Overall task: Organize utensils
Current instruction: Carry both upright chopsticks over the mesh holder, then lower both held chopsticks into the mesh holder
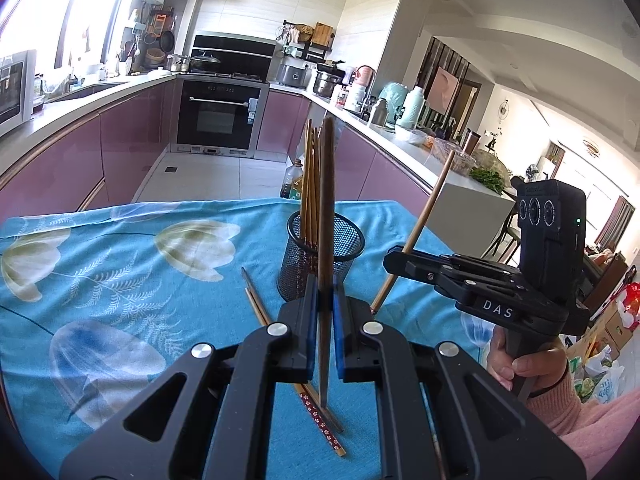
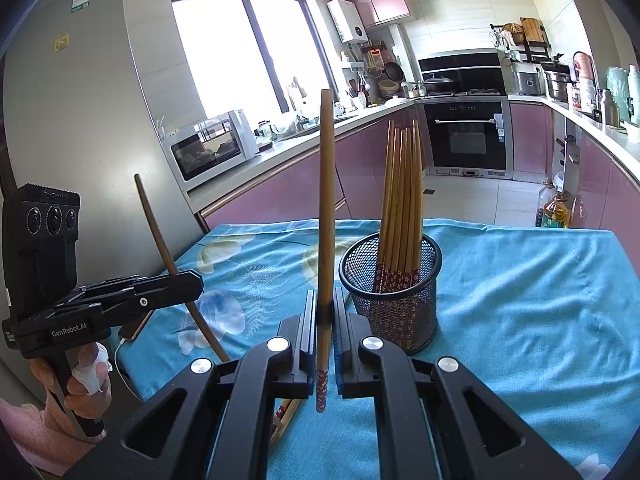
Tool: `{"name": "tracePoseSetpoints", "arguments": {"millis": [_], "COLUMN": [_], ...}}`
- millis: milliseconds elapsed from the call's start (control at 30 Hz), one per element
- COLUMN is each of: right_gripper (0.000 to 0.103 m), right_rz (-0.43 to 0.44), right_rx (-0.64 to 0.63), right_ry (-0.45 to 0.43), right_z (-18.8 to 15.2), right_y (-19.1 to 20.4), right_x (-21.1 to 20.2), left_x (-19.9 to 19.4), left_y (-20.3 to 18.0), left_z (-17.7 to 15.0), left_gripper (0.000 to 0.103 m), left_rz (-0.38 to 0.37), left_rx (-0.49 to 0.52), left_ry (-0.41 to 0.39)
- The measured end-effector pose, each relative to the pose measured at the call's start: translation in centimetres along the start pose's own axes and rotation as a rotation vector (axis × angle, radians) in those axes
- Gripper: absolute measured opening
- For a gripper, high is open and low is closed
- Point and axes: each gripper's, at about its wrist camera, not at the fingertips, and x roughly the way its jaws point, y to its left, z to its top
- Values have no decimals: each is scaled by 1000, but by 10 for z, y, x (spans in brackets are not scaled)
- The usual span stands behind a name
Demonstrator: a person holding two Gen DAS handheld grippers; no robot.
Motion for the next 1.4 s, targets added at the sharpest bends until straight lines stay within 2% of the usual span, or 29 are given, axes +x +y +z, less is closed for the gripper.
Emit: {"name": "tracePoseSetpoints", "arguments": {"millis": [733, 1400], "right_gripper": [6, 6], "right_rz": [-12, -26], "right_rx": [-16, -50], "right_ry": [-32, -105], "right_z": [16, 49], "right_y": [-5, -4], "right_x": [-7, -20], "left_x": [20, 10], "left_y": [-6, -15], "left_z": [19, 54], "left_gripper": [7, 7], "left_rz": [15, 15], "left_rx": [9, 37], "left_ry": [-25, -100]}}
